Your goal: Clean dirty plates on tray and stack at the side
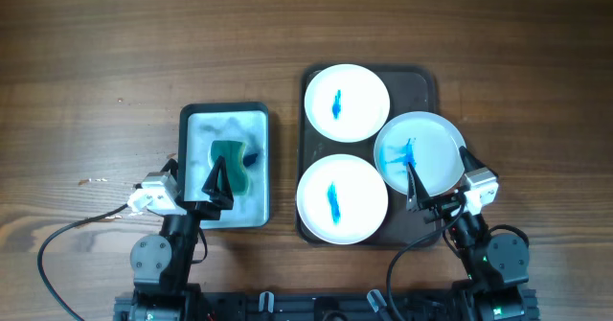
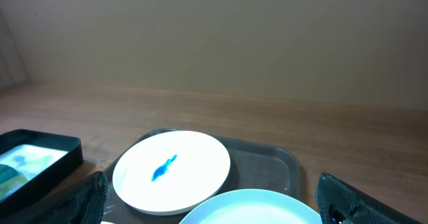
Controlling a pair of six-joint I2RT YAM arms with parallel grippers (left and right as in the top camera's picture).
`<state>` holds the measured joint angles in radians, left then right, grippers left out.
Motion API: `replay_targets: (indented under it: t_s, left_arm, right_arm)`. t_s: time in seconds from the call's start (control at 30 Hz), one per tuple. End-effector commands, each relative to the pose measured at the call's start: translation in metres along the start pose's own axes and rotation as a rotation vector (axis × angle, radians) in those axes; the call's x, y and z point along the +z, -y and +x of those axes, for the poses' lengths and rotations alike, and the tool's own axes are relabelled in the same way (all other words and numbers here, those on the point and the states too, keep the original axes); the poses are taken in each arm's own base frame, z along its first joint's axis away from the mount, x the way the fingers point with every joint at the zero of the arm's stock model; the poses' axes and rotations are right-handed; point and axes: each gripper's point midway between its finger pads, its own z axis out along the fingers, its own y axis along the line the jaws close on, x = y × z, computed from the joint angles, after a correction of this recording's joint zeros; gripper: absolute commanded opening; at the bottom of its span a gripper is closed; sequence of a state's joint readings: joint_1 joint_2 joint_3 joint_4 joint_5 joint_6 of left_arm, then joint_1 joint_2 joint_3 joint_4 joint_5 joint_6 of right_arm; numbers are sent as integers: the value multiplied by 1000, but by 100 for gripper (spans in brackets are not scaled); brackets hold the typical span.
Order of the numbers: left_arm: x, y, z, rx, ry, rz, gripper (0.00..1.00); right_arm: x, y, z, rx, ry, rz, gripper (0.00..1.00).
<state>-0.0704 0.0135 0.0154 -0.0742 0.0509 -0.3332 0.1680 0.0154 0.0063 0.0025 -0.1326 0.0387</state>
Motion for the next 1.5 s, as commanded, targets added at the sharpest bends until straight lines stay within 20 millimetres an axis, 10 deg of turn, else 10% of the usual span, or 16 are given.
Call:
replay_targets:
  t_s: [0.0,1.47]
  left_arm:
    - [0,1,3,24,-2,11,100]
    - [0,6,4,-38,-12,36,100]
  right_arm:
    - [0,1,-3,-14,13,6,100]
    - [-1,5,-4,-15,18,28,100]
